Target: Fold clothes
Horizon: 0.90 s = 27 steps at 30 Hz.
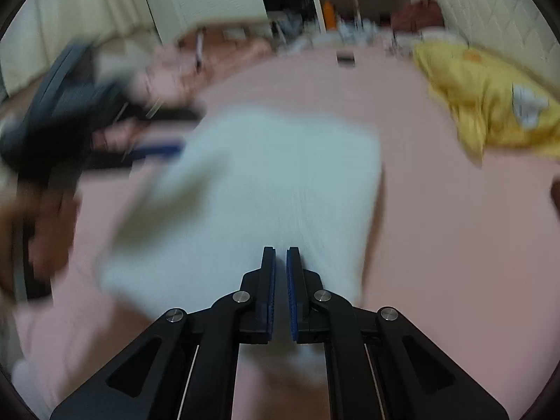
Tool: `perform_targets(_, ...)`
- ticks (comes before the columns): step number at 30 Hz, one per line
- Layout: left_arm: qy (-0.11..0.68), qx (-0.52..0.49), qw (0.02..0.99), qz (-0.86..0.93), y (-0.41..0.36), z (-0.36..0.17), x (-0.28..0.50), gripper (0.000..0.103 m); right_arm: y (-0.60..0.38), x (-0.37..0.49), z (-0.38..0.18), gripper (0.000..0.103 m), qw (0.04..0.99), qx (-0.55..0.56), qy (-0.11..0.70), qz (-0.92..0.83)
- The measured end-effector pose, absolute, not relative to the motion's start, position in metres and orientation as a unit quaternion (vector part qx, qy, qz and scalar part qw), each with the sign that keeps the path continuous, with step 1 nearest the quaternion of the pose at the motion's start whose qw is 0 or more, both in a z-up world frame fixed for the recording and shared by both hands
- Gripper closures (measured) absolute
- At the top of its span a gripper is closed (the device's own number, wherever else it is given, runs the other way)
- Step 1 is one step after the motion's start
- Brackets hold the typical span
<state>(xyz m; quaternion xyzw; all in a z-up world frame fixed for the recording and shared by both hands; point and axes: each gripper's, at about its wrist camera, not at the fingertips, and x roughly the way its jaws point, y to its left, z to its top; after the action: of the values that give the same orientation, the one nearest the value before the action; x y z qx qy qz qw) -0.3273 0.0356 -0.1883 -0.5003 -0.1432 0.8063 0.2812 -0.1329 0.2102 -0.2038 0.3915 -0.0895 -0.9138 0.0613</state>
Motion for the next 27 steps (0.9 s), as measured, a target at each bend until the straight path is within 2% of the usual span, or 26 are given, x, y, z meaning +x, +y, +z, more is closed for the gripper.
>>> perform_targets(1,-0.137,-0.504,0.271,0.809,0.038,-0.191,-0.329,0.053,0.211,-0.128,-0.202,0.096,0.058,0.387,-0.089,-0.916)
perform_targets(2,-0.127,-0.507,0.255,0.814,0.039,-0.192,-0.330,0.057,0.211,-0.120,-0.198,0.096,0.050,0.390,-0.076,-0.916)
perform_targets(5,-0.134,-0.478,0.235,0.836,0.031,-0.164,-0.311,0.060,0.208,-0.098,-0.184,0.096,0.053,0.388,-0.075,-0.917)
perform_targets(9,-0.099,-0.446,0.226,0.860,0.021,-0.147,-0.271,0.055,0.199,-0.093,-0.183,0.096,0.076,0.375,-0.065,-0.922)
perform_targets(12,-0.104,-0.436,0.235,0.863,0.009,-0.157,-0.232,0.055,0.204,-0.112,-0.194,0.095,0.073,0.394,-0.082,-0.913)
perform_targets(14,-0.082,-0.437,0.229,0.866,0.005,-0.171,-0.215,0.053,0.210,-0.120,-0.216,0.096,0.053,0.437,-0.083,-0.894)
perform_targets(16,-0.041,-0.466,0.202,0.860,0.005,-0.185,-0.210,0.053,0.212,-0.112,-0.214,0.098,0.053,0.438,-0.099,-0.892)
perform_targets(19,-0.060,-0.417,0.195,0.886,-0.015,-0.158,-0.193,0.052,0.213,-0.098,-0.195,0.095,0.047,0.418,-0.082,-0.903)
perform_targets(20,-0.050,-0.395,0.188,0.898,-0.023,-0.149,-0.182,0.048,0.217,-0.091,-0.187,0.094,0.048,0.401,-0.084,-0.911)
perform_targets(21,-0.028,-0.390,0.184,0.902,-0.026,-0.147,-0.174,0.039,0.220,-0.084,-0.182,0.090,0.050,0.389,-0.089,-0.915)
perform_targets(22,-0.007,-0.391,0.187,0.901,-0.026,-0.149,-0.169,0.036,0.225,-0.078,-0.179,0.088,0.056,0.381,-0.097,-0.918)
perform_targets(23,0.027,-0.396,0.204,0.895,-0.021,-0.156,-0.160,0.036,0.230,-0.075,-0.179,0.080,0.060,0.380,-0.102,-0.917)
perform_targets(24,0.055,-0.399,0.214,0.890,-0.015,-0.163,-0.153,0.036,0.236,-0.077,-0.181,0.076,0.061,0.385,-0.102,-0.915)
perform_targets(27,0.144,-0.393,0.220,0.881,0.007,-0.184,-0.145,0.036,0.249,-0.079,-0.188,0.076,0.053,0.410,-0.110,-0.904)
